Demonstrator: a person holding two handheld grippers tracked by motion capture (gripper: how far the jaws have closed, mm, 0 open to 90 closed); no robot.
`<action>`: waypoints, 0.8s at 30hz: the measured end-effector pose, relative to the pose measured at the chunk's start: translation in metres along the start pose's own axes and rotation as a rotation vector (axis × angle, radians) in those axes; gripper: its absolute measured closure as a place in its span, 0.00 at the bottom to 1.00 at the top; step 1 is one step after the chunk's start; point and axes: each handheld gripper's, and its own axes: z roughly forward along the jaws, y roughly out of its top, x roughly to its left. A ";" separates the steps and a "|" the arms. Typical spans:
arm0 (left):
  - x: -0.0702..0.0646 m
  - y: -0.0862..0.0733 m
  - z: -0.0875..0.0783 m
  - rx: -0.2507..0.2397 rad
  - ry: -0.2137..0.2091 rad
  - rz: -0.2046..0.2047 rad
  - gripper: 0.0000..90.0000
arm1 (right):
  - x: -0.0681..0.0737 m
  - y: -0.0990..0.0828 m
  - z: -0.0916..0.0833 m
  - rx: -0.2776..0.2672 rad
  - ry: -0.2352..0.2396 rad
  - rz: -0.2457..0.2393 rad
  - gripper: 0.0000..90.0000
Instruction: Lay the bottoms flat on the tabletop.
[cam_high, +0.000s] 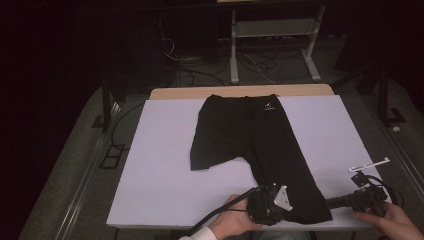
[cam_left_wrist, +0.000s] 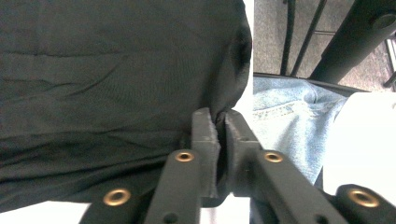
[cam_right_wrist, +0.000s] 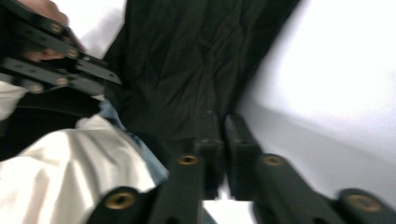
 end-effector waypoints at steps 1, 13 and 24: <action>0.000 -0.001 -0.001 -0.011 0.001 -0.006 0.86 | 0.001 0.000 0.000 -0.006 -0.020 -0.007 0.85; 0.011 -0.010 -0.024 -0.125 -0.008 -0.076 0.36 | 0.021 0.015 -0.004 -0.122 -0.143 -0.135 0.29; 0.031 -0.019 -0.055 -0.200 0.029 -0.166 0.00 | 0.039 0.039 -0.003 -0.182 -0.170 -0.185 0.00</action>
